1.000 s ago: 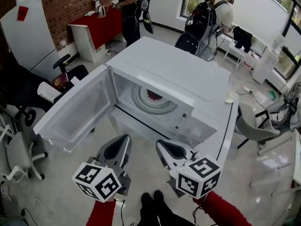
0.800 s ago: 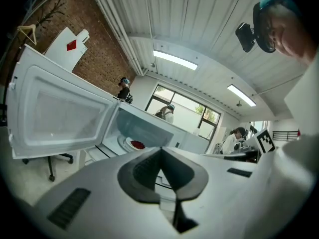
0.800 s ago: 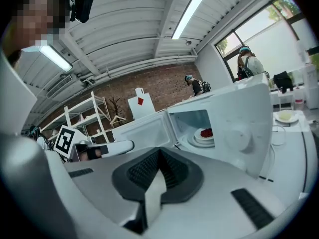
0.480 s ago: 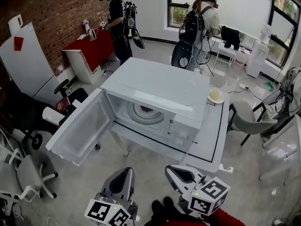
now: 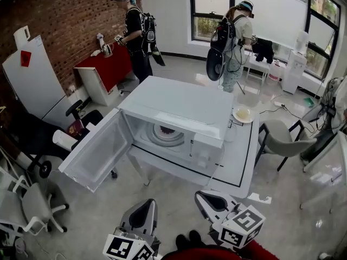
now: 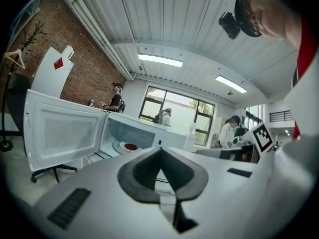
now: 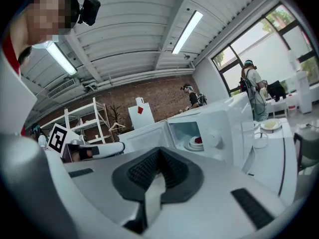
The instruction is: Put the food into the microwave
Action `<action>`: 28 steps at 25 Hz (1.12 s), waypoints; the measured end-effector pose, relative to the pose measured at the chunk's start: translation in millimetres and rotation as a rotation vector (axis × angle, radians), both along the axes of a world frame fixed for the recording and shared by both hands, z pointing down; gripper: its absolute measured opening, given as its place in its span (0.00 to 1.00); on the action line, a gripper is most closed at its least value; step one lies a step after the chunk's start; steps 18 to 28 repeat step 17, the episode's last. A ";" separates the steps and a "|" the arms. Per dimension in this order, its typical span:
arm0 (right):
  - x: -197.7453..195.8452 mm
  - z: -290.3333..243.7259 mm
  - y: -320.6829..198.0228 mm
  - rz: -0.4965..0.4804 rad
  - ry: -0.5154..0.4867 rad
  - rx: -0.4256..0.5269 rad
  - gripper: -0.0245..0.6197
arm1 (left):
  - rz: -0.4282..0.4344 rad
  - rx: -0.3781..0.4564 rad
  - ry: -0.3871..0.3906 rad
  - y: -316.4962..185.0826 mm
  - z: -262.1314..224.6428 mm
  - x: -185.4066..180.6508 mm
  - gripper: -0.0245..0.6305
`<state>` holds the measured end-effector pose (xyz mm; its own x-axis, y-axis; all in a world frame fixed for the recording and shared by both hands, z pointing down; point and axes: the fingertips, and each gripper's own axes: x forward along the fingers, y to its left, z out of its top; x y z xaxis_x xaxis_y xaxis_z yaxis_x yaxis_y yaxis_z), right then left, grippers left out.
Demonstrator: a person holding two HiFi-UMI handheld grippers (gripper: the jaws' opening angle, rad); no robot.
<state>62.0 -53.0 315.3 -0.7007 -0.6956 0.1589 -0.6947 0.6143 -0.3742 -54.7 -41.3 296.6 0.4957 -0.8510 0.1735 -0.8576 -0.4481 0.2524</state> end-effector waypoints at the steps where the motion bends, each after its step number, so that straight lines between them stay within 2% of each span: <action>1: 0.9 1.5 1.9 -0.001 0.008 0.007 0.06 | -0.001 0.002 0.005 1.6 0.0 0.9 0.05; 11: 7.7 4.2 13.1 -0.005 -0.019 0.002 0.06 | 0.005 0.016 -0.005 8.4 -5.6 13.4 0.05; 14: 6.2 3.1 13.7 -0.023 -0.007 0.012 0.06 | -0.008 0.021 -0.026 11.1 -6.1 14.1 0.05; 28: 7.1 2.9 15.7 -0.029 0.013 0.021 0.06 | -0.008 0.008 -0.022 13.4 -2.4 15.6 0.05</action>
